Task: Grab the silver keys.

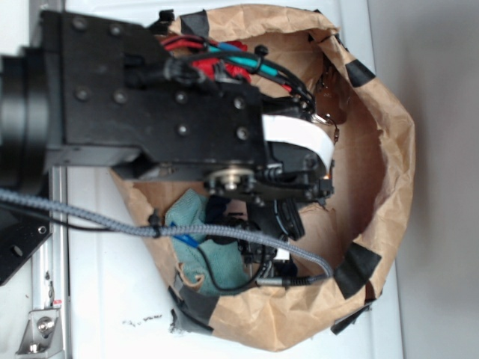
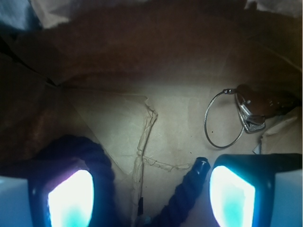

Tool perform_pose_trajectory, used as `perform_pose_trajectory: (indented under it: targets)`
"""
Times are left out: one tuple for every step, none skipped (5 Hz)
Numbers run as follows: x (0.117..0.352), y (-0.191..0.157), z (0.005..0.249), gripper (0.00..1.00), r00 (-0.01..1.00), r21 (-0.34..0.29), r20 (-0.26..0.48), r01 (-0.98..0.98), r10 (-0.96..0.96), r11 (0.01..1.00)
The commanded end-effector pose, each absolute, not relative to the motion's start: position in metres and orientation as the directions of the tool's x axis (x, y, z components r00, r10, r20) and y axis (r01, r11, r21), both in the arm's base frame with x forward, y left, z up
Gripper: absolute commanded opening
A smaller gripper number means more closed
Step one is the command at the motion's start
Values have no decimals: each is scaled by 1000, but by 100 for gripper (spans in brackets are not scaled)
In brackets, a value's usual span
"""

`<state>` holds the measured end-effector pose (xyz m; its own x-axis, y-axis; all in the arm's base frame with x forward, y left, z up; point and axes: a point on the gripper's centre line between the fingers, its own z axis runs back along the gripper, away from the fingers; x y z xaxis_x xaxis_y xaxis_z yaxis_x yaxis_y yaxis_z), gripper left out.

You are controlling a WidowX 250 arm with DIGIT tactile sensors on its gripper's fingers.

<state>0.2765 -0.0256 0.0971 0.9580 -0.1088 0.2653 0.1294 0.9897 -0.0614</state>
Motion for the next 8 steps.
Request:
perform_pose_trajectory:
  targets:
    - [284, -26, 120, 100, 940, -58, 330, 118, -93, 991]
    - [284, -26, 120, 100, 940, -58, 330, 118, -93, 991]
    - [284, -26, 120, 100, 940, -58, 330, 118, -93, 991]
    - [300, -19, 106, 100, 923, -41, 376, 104, -81, 994]
    - [305, -19, 92, 100, 897, -33, 430, 133, -106, 991]
    - [306, -21, 86, 100, 899, -24, 421, 140, -117, 990]
    - [309, -7, 77, 100, 920, -8, 386, 82, -72, 997]
    - [306, 5, 77, 100, 932, 12, 360, 33, -35, 999]
